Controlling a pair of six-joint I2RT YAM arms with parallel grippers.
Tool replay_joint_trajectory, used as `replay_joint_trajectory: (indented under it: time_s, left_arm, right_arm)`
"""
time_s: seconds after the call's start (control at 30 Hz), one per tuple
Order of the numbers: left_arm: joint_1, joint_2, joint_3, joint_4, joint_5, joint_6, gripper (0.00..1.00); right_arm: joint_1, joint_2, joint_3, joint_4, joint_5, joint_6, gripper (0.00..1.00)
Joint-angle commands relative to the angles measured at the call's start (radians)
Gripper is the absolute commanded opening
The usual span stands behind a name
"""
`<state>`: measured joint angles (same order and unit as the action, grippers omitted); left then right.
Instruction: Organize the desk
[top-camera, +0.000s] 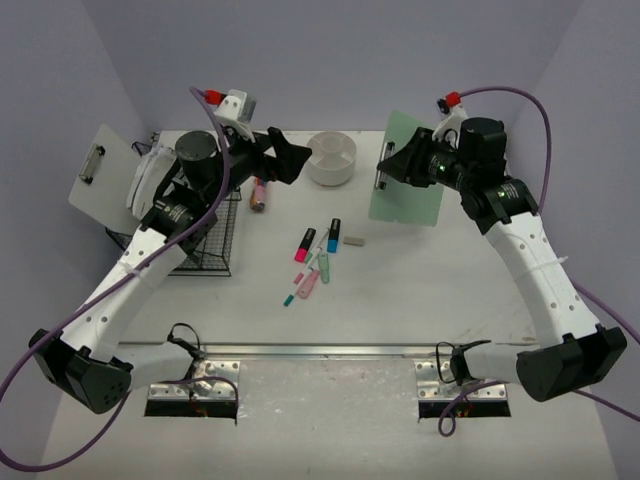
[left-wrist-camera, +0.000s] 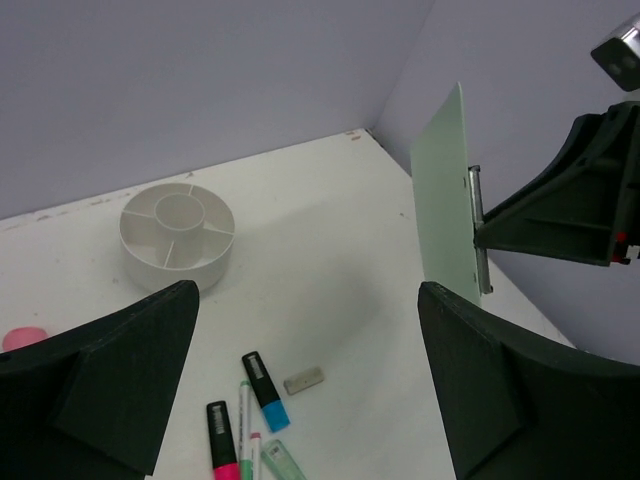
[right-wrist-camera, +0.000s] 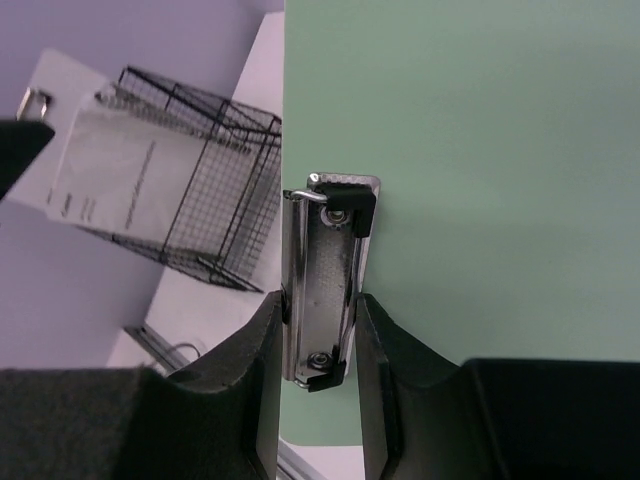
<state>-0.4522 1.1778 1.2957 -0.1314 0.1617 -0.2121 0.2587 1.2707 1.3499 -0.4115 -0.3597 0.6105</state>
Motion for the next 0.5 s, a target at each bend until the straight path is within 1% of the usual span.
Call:
replay_joint_trajectory:
  time_s: [0.0,0.07,0.13,0.27,0.47]
  left_arm:
    - [-0.034,0.009,0.039,0.102,0.073,-0.117,0.88]
    - [-0.048,0.037,0.049,0.113,0.085,-0.145,0.88]
    - [-0.063,0.065,0.056,0.137,0.102,-0.182,0.87]
    - [-0.085,0.109,0.057,0.182,0.119,-0.223,0.85]
    - [-0.158,0.206,0.116,0.225,0.111,-0.207,0.81]
  right_arm:
    - [-0.050,0.000,0.028,0.044,0.118,0.372,0.00]
    - [-0.080,0.013,0.022,0.015,0.099,0.454,0.00]
    - [-0.117,0.035,0.004,-0.016,0.045,0.581,0.00]
    - [-0.158,0.041,-0.070,0.052,-0.050,0.773,0.00]
    - [-0.176,0.045,-0.064,0.117,-0.088,0.868,0.00]
